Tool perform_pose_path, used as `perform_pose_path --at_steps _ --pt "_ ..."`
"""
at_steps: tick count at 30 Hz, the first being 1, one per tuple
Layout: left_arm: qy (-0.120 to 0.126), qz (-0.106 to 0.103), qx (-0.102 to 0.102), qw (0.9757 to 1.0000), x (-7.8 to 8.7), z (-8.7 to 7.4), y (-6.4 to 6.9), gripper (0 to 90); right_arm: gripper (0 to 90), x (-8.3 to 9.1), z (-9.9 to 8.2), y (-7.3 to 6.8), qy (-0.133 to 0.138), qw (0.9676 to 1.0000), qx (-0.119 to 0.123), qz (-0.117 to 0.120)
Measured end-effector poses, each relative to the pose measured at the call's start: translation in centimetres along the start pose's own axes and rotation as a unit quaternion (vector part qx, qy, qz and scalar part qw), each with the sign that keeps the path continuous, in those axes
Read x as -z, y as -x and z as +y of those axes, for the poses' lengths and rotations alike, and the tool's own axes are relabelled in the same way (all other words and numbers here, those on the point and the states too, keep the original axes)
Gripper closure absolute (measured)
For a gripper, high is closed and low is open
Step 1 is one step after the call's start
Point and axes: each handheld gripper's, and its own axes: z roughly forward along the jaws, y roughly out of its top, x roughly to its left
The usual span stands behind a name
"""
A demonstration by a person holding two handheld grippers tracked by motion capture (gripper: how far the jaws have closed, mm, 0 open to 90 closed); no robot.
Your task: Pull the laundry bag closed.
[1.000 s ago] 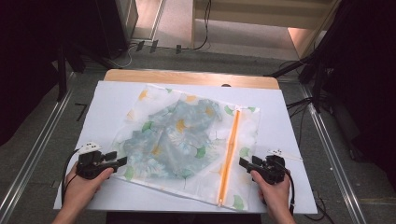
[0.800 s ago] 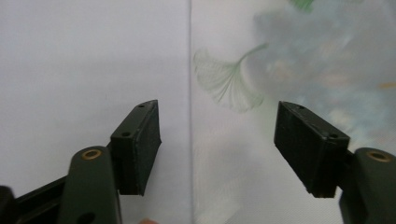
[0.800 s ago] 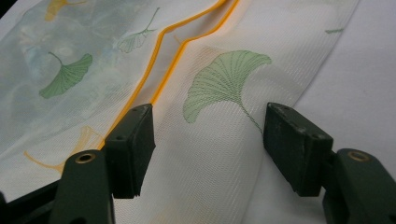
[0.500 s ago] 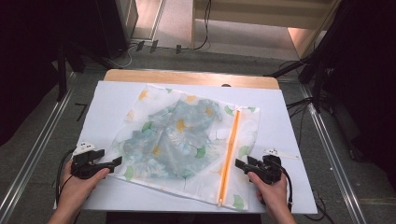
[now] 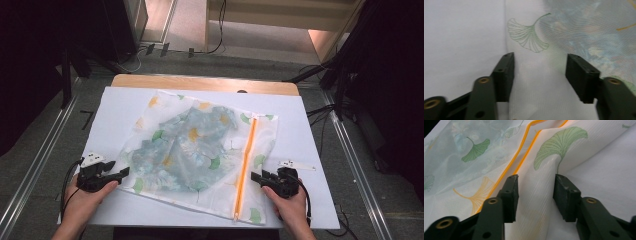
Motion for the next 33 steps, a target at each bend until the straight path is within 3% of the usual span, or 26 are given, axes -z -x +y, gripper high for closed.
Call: perform_pose_path --at_steps 2,4,6,7,8,9,13,14,19,24,33 --pt "0.000 0.011 0.001 0.9999 0.1 0.0 -0.2 54.4 63.2 0.0 0.0 0.0 -0.002 1.0000 0.000 0.004" --pt "0.000 0.021 0.002 0.9998 0.2 0.1 -0.4 65.2 71.9 -0.1 -0.1 -0.1 -0.010 0.9999 0.008 0.009" --pt "-0.009 -0.027 0.017 0.9994 0.2 0.2 -0.9 79.0 78.5 -0.1 -0.1 -0.3 -0.014 0.9998 0.016 0.003" --pt "-0.013 -0.041 0.016 0.9989 0.1 0.2 -0.8 82.8 80.3 -0.1 -0.1 -0.3 -0.013 0.9997 0.020 0.001" --pt "-0.013 -0.041 0.016 0.9989 0.1 0.2 -0.8 86.2 80.3 -0.1 -0.1 -0.3 -0.013 0.9997 0.020 0.001" --pt "-0.022 -0.054 0.013 0.9982 0.1 0.3 -0.6 89.4 87.0 -0.1 -0.1 -0.3 -0.017 0.9997 0.018 0.002" --pt "-0.037 -0.066 -0.003 0.9971 0.2 0.4 -0.4 90.0 89.6 0.0 0.0 -0.2 -0.019 0.9996 0.019 0.001" --pt "-0.044 -0.072 -0.010 0.9964 0.4 0.4 -0.2 90.0 89.7 0.0 0.1 -0.1 -0.019 0.9995 0.024 -0.009" --pt "-0.058 -0.093 -0.015 0.9938 0.8 -0.1 0.2 90.0 89.4 -0.4 1.0 0.3 -0.007 0.9996 0.013 -0.024" --pt "-0.069 -0.111 -0.025 0.9911 1.3 -0.6 0.8 90.0 88.6 -1.0 1.8 0.8 0.002 0.9991 0.021 -0.036" --pt "-0.084 -0.126 -0.036 0.9879 1.9 -1.1 1.5 90.0 88.4 -0.2 1.9 1.7 0.014 0.9987 0.016 -0.045"
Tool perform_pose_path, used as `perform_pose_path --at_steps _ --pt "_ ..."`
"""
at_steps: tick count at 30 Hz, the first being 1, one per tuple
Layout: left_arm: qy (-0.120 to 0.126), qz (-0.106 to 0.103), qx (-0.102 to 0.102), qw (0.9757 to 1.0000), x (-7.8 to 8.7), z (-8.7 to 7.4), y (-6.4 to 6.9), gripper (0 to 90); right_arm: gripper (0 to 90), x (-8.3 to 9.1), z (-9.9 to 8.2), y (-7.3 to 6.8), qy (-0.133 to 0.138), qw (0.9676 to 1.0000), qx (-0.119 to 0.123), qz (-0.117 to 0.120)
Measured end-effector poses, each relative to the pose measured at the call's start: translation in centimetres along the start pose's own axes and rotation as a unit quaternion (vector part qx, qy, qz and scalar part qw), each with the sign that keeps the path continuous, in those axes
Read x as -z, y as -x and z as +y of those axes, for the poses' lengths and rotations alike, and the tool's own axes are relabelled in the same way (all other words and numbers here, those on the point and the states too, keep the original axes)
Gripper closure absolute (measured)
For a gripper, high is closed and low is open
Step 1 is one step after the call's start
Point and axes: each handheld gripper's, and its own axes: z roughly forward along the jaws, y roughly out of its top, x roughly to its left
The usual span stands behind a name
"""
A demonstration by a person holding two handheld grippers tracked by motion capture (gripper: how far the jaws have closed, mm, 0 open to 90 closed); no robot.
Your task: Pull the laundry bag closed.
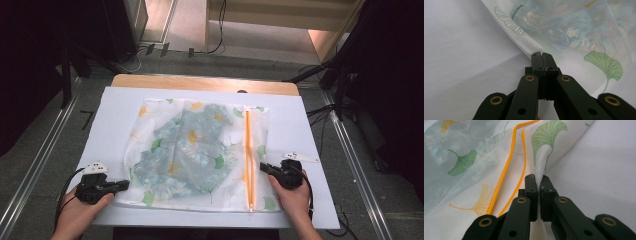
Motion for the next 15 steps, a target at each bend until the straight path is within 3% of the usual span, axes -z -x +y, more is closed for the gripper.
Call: perform_pose_path --at_steps 3,6,7,9,12,13,15 --pt "-0.004 -0.001 0.000 1.0000 0.0 -0.1 0.2 90.0 85.0 0.0 0.0 0.1 0.001 1.0000 0.001 -0.003" --pt "-0.002 -0.005 -0.003 1.0000 0.0 -0.1 0.2 90.0 75.2 -0.1 -0.2 0.4 -0.002 1.0000 -0.002 0.001" --pt "-0.002 -0.008 -0.002 1.0000 0.0 -0.1 0.2 90.0 65.8 0.0 -0.2 0.6 0.005 0.9998 -0.012 0.012" --pt "-0.005 -0.014 -0.004 0.9999 0.1 -0.2 0.2 90.0 63.7 0.1 -0.2 0.7 0.010 0.9997 -0.016 0.014" --pt "-0.006 -0.017 -0.010 0.9998 0.0 -0.2 0.4 90.0 64.3 0.6 -0.3 0.9 0.012 0.9999 -0.009 0.003" --pt "-0.008 -0.016 -0.010 0.9998 0.1 -0.2 0.4 90.0 71.7 0.8 -0.4 1.0 0.012 0.9999 -0.007 0.003" --pt "-0.008 -0.017 -0.011 0.9998 0.0 -0.2 0.5 90.0 75.2 0.9 -0.4 1.1 0.009 0.9999 -0.005 0.003"
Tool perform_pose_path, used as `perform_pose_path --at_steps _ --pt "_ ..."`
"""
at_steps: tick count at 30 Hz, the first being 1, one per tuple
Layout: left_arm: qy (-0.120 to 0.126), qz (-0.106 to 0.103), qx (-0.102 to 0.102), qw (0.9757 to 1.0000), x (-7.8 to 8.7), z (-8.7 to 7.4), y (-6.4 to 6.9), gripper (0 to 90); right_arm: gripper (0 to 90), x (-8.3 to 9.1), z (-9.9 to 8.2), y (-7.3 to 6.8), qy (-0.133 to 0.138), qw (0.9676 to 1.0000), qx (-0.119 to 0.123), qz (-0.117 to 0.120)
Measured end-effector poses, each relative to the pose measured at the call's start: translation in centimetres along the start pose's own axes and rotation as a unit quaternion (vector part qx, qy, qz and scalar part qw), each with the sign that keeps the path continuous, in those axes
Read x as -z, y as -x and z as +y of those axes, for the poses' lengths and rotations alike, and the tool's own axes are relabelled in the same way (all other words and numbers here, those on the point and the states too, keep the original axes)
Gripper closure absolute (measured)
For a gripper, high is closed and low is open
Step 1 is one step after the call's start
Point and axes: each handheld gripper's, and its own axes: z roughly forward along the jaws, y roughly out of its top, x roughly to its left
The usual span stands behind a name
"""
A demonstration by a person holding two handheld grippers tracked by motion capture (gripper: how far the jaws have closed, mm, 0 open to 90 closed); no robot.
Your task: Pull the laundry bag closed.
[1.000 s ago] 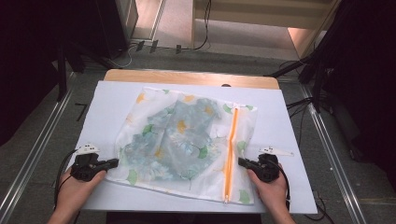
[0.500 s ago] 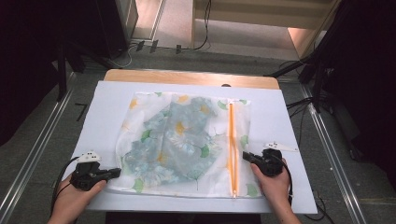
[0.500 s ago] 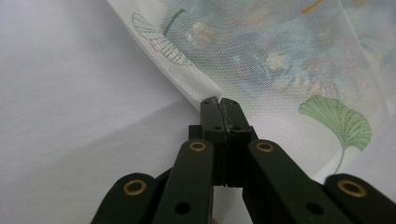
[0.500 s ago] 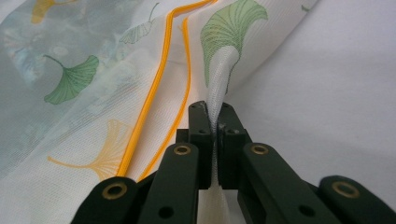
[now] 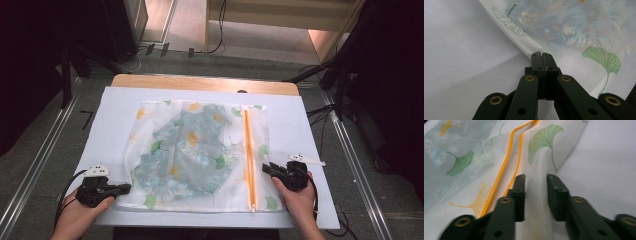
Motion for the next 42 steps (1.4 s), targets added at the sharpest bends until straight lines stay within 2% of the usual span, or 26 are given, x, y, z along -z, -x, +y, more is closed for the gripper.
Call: perform_pose_path --at_steps 2,4,5,6,7,8,10,11,13,15,16,18,21,22,23,27,29,33,34,35,38,40,42 --pt "0.000 0.000 0.001 1.0000 0.0 0.0 0.0 90.0 79.4 0.2 -0.1 0.2 0.001 1.0000 0.003 -0.003" --pt "0.001 -0.001 0.001 1.0000 0.1 0.0 -0.1 90.0 77.3 0.4 0.0 0.4 0.001 1.0000 -0.005 0.005" --pt "0.034 0.008 0.007 0.9993 0.4 0.1 0.0 76.0 67.6 0.5 0.0 0.6 0.008 0.9999 -0.011 0.003" --pt "0.034 0.008 0.007 0.9993 0.4 0.1 0.0 63.7 67.6 0.5 0.0 0.6 0.008 0.9999 -0.011 0.003" --pt "0.051 0.030 0.009 0.9982 0.6 0.3 0.3 56.3 64.5 0.9 0.0 0.6 0.018 0.9995 -0.017 -0.018" --pt "0.068 0.048 0.001 0.9965 0.9 0.5 0.6 56.3 64.5 0.9 0.0 0.6 0.018 0.9995 -0.017 -0.018" --pt "0.101 0.067 -0.010 0.9926 1.3 0.9 1.2 48.0 65.2 1.6 0.0 0.4 0.033 0.9989 -0.013 -0.030" --pt "0.116 0.074 -0.011 0.9904 1.4 1.0 1.4 45.4 69.1 2.0 0.0 0.3 0.040 0.9987 -0.010 -0.029" --pt "0.132 0.085 -0.015 0.9875 1.2 1.3 1.8 48.3 77.8 2.5 -0.1 -0.2 0.053 0.9983 0.006 -0.023" --pt "0.123 0.090 -0.017 0.9882 0.5 1.6 1.9 52.6 79.8 2.6 -0.1 -0.6 0.053 0.9983 0.017 -0.019" --pt "0.117 0.085 -0.016 0.9893 0.2 1.6 1.9 56.0 82.0 2.2 0.1 -0.8 0.050 0.9983 0.018 -0.022" --pt "0.114 0.077 -0.010 0.9904 -0.4 1.7 1.9 56.4 82.2 1.9 0.2 -0.8 0.050 0.9985 0.013 -0.020" --pt "0.129 0.051 -0.007 0.9903 -0.7 2.0 2.4 58.9 84.8 1.0 0.2 -0.7 0.034 0.9993 0.011 -0.011" --pt "0.135 0.036 -0.012 0.9902 -0.9 2.2 2.7 60.7 85.5 0.6 0.1 -0.7 0.022 0.9996 0.012 -0.010" --pt "0.142 0.021 -0.017 0.9895 -1.2 2.5 3.2 62.1 88.7 0.0 -0.3 -0.6 -0.012 0.9997 0.006 -0.020" --pt "0.137 0.014 -0.063 0.9885 -3.0 4.0 6.0 65.1 88.1 -0.2 -0.5 -0.4 -0.011 0.9998 -0.002 -0.017" --pt "0.125 0.003 -0.076 0.9893 -4.3 4.5 7.4 66.6 85.0 0.1 -0.6 -0.4 -0.007 0.9997 0.006 -0.024" --pt "0.101 -0.035 -0.098 0.9894 -7.0 5.5 10.3 69.6 80.7 1.4 -0.9 -0.7 0.005 1.0000 0.007 -0.003" --pt "0.091 -0.045 -0.104 0.9894 -7.7 5.7 11.1 74.2 80.6 2.3 -1.1 -1.2 0.004 0.9998 0.009 0.016" --pt "0.085 -0.056 -0.111 0.9886 -8.5 5.9 11.9 74.2 80.6 2.3 -1.1 -1.2 0.004 0.9998 0.009 0.016" --pt "0.061 -0.083 -0.119 0.9875 -10.6 6.5 14.3 82.6 87.1 3.7 -1.5 -2.1 0.008 0.9988 0.032 0.035" --pt "0.045 -0.103 -0.129 0.9852 -11.9 6.9 15.9 89.0 90.0 4.4 -1.6 -2.7 0.010 0.9982 0.040 0.043" --pt "0.033 -0.116 -0.138 0.9831 -13.0 7.2 17.4 90.0 90.0 4.8 -1.9 -3.3 0.008 0.9970 0.050 0.058"
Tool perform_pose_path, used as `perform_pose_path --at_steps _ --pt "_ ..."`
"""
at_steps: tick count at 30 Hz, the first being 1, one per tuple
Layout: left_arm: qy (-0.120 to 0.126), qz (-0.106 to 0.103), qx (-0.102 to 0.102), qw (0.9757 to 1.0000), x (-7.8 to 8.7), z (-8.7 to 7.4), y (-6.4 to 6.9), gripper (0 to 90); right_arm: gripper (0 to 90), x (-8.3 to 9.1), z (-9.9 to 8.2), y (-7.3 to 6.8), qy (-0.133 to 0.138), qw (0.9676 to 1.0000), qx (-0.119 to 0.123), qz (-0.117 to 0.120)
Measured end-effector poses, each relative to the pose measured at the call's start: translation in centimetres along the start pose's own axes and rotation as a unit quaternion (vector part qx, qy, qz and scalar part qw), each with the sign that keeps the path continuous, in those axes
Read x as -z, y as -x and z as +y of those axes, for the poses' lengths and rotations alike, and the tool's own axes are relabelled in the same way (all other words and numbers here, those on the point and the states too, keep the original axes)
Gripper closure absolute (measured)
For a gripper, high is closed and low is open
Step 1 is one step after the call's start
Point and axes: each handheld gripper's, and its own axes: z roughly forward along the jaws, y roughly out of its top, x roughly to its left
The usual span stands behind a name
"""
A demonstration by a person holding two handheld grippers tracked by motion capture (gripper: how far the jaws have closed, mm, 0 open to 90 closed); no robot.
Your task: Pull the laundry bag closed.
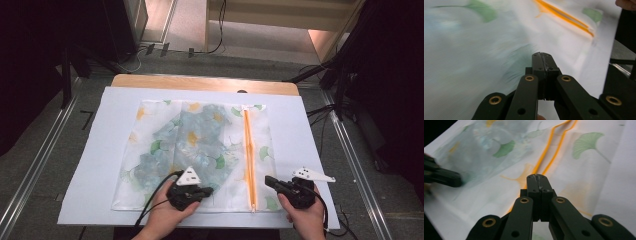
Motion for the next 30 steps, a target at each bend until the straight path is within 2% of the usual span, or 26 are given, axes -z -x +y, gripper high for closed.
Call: perform_pose_path --at_steps 4,5,6,7,8,9,10,13,16,17,21,23,25,27,28,29,30 --pt "-0.009 -0.014 -0.009 0.9998 -2.3 0.9 1.5 90.0 90.0 0.3 -0.9 -1.4 -0.021 0.9990 0.025 0.031" --pt "-0.015 -0.010 -0.014 0.9997 -2.7 1.0 1.8 90.0 90.0 0.3 -1.2 -1.7 -0.029 0.9982 0.033 0.041" --pt "-0.016 -0.009 -0.018 0.9997 -3.1 1.0 1.9 90.0 90.0 0.2 -1.4 -1.8 -0.035 0.9970 0.046 0.051" --pt "-0.021 -0.005 -0.020 0.9996 -3.4 1.0 2.1 90.0 90.0 0.2 -2.0 -2.3 -0.050 0.9945 0.069 0.061" --pt "-0.013 -0.006 -0.016 0.9998 -3.7 0.9 2.2 90.0 90.0 0.2 -2.2 -2.5 -0.054 0.9928 0.082 0.068" --pt "-0.011 -0.005 -0.013 0.9998 -3.7 0.9 2.2 90.0 90.0 0.2 -2.2 -2.5 -0.054 0.9928 0.082 0.068" --pt "-0.013 -0.006 -0.015 0.9998 -3.7 0.9 2.1 90.0 90.0 0.2 -2.3 -2.7 -0.056 0.9912 0.096 0.073" --pt "-0.008 -0.015 -0.004 0.9998 -3.7 0.7 1.7 90.0 81.5 0.2 -2.6 -3.4 -0.060 0.9878 0.127 0.067" --pt "-0.008 -0.019 0.004 0.9998 -3.6 0.7 1.5 90.0 74.6 -0.1 -2.9 -3.7 -0.065 0.9833 0.147 0.085" --pt "-0.007 -0.024 0.009 0.9996 -3.6 0.7 1.4 90.0 73.0 -0.5 -3.1 -3.8 -0.077 0.9810 0.162 0.074" --pt "-0.007 -0.039 0.027 0.9988 -3.6 0.6 0.9 90.0 69.0 -0.9 -3.4 -3.7 -0.089 0.9791 0.170 0.065" --pt "-0.007 -0.040 0.027 0.9988 -3.6 0.6 0.9 89.8 64.8 -1.1 -3.6 -3.5 -0.104 0.9771 0.173 0.067" --pt "-0.006 -0.040 0.027 0.9988 -3.6 0.6 1.0 89.4 57.7 -1.2 -3.7 -3.4 -0.109 0.9756 0.174 0.078" --pt "-0.006 -0.042 0.028 0.9987 -3.6 0.6 0.9 88.7 54.0 -1.2 -3.8 -3.7 -0.111 0.9717 0.195 0.074" --pt "-0.006 -0.043 0.030 0.9986 -3.6 0.6 0.9 88.5 53.2 -1.2 -3.9 -4.0 -0.111 0.9689 0.209 0.071" --pt "-0.007 -0.044 0.028 0.9986 -3.6 0.6 0.9 88.2 54.9 -1.2 -4.0 -4.3 -0.112 0.9648 0.230 0.060" --pt "-0.007 -0.044 0.029 0.9986 -3.6 0.6 0.9 88.0 56.8 -1.2 -4.0 -4.4 -0.112 0.9645 0.233 0.056"
